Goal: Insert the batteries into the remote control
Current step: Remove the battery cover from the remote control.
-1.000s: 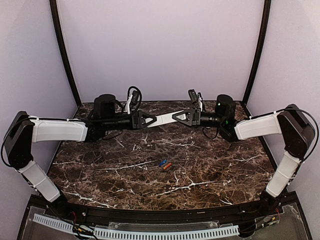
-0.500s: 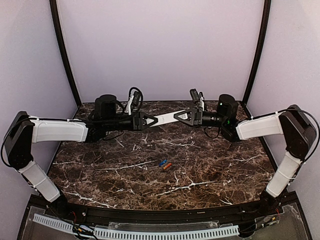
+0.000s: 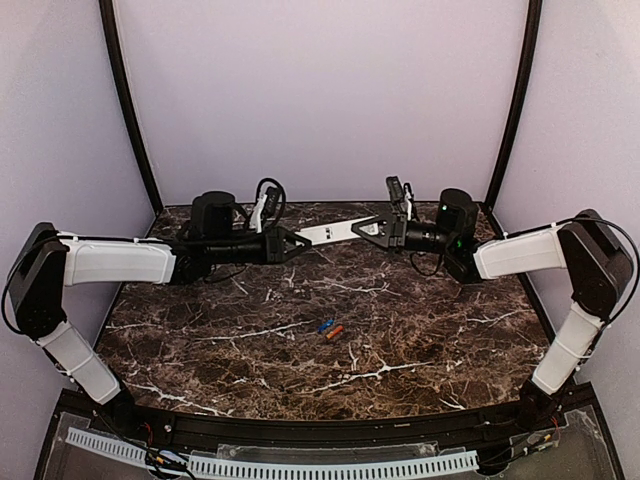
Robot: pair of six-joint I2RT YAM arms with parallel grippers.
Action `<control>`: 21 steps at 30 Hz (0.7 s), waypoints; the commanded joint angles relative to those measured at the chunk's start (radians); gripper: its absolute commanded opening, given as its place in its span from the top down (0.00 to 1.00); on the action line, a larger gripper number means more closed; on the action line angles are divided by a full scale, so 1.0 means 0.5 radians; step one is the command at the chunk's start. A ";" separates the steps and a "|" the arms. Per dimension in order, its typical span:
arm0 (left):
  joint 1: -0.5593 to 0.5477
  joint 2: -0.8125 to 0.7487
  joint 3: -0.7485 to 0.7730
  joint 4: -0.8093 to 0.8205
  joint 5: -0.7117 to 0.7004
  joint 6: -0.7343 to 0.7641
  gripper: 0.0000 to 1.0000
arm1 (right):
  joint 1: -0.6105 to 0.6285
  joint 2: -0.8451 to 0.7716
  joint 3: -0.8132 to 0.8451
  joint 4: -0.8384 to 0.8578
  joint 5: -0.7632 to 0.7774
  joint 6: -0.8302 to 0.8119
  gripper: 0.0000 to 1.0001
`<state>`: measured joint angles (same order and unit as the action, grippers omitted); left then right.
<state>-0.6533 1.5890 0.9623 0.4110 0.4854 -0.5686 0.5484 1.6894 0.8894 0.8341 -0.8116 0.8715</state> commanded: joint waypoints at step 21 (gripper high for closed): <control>0.020 -0.154 -0.122 0.113 0.094 -0.042 1.00 | -0.024 -0.150 0.018 -0.314 0.115 -0.280 1.00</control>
<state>-0.6563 1.5688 0.9497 0.4377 0.5304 -0.5640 0.5362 1.6787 0.8886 0.7658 -0.7685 0.8185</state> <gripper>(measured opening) 0.025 0.174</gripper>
